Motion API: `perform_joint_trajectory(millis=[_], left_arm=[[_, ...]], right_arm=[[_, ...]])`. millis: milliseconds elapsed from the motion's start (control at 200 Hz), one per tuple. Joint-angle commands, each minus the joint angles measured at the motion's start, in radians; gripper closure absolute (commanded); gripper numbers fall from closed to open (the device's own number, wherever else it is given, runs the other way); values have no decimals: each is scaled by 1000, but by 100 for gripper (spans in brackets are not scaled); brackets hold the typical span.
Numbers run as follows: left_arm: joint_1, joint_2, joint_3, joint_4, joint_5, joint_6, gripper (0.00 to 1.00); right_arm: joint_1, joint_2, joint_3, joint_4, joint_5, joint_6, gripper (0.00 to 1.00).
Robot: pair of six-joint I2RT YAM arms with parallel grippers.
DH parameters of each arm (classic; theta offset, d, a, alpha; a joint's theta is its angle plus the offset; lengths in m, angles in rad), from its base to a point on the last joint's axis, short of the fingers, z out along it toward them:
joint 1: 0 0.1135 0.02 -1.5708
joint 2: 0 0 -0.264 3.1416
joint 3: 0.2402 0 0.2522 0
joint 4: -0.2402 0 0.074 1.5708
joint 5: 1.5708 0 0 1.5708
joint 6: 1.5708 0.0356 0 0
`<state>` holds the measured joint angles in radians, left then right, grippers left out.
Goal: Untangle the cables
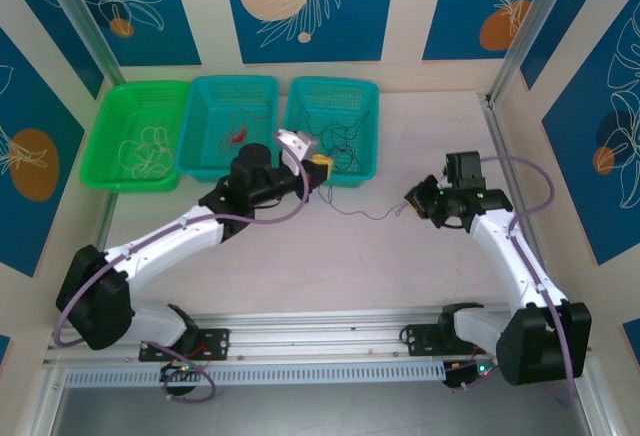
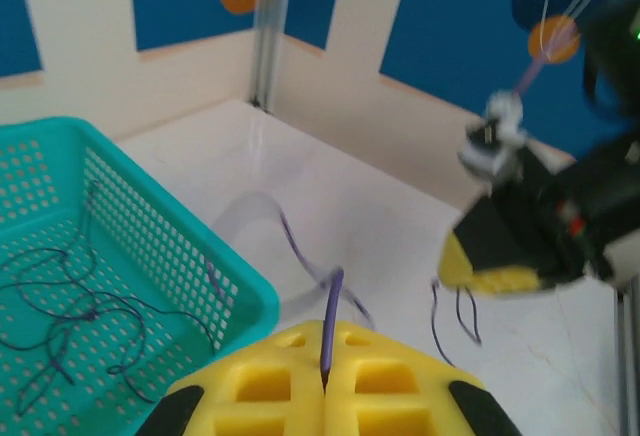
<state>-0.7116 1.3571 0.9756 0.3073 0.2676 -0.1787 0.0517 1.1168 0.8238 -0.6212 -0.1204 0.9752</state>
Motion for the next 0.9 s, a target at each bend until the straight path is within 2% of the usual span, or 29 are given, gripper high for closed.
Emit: perform_joint_trajectory(millis=[0, 130, 210, 270, 360, 400, 465, 625, 740, 895], left_arm=[[7, -15, 46, -14, -7, -45, 100], [16, -8, 87, -27, -3, -51, 100], [29, 3, 129, -31, -12, -52, 100], [44, 28, 187, -50, 4, -47, 100], [56, 81, 301, -80, 24, -22, 100], [59, 108, 352, -91, 33, -14, 100], [65, 153, 441, -113, 53, -9, 100], [71, 251, 673, -191, 75, 35, 100], [84, 330, 857, -296, 15, 103, 100], [138, 469, 1080, -409, -39, 130, 100]], right_arm=[[-78, -13, -100, 48, -128, 46, 87], [-105, -49, -115, 46, -142, 34, 95], [-105, -74, -96, 17, -128, 25, 93], [-93, -92, -77, 30, -163, 12, 83], [-51, -116, -43, 80, -239, -6, 52], [-32, -129, -26, 90, -253, -5, 44], [-14, -149, 2, 104, -273, -2, 39], [-7, -206, 45, 107, -268, 15, 37], [-9, -228, 48, 94, -265, -9, 36], [-11, -243, 30, 90, -283, -38, 36]])
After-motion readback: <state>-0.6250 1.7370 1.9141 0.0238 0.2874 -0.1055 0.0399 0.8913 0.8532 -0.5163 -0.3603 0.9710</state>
